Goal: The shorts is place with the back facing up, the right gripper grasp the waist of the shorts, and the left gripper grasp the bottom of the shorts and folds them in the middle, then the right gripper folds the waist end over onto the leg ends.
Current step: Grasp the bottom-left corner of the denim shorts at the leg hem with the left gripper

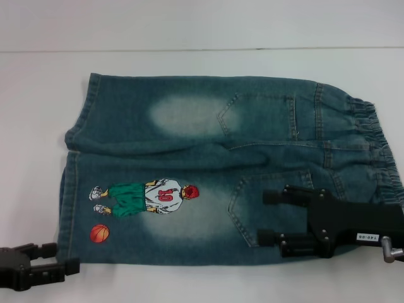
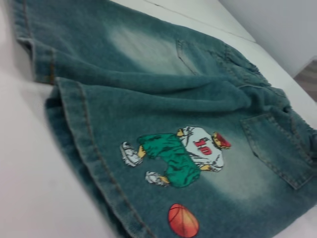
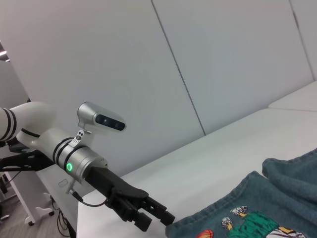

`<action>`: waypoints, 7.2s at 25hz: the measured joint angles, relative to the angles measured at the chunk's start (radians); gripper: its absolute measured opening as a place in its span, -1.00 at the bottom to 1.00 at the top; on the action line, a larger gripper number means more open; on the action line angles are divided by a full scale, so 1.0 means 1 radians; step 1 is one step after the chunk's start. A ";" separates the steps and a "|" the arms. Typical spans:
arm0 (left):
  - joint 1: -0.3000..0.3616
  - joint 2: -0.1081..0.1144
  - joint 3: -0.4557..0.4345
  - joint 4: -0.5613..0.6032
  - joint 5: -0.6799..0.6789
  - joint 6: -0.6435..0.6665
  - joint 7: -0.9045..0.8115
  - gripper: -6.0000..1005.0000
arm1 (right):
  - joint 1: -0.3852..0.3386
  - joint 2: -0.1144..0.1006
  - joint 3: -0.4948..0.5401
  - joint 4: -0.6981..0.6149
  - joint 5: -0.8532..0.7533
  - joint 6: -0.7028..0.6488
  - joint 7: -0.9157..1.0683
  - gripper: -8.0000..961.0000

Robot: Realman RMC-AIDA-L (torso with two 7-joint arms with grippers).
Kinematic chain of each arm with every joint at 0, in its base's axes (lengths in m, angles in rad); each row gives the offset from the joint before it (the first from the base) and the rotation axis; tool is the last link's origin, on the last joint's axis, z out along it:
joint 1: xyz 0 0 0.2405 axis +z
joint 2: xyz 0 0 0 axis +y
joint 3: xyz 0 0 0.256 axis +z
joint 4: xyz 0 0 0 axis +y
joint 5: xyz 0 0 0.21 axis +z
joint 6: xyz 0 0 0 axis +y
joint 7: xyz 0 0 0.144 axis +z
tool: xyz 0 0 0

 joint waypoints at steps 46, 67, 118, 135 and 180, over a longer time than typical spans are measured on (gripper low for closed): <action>-0.058 -0.005 0.024 0.007 0.042 -0.024 -0.068 0.79 | -0.007 -0.002 0.007 0.000 -0.001 0.001 0.012 0.89; -0.082 0.005 0.032 0.063 0.100 0.005 -0.202 0.79 | -0.008 -0.004 0.009 0.000 0.000 0.002 0.012 0.89; -0.150 -0.008 0.041 0.128 0.208 0.031 -0.282 0.72 | -0.012 -0.005 0.009 0.000 0.000 0.011 0.022 0.88; -0.189 -0.012 0.079 0.123 0.274 0.028 -0.316 0.71 | -0.012 -0.005 0.009 0.000 -0.001 0.019 0.022 0.88; -0.207 -0.016 0.080 0.125 0.236 0.016 -0.330 -0.20 | -0.012 -0.005 0.009 0.000 0.000 0.028 0.035 0.87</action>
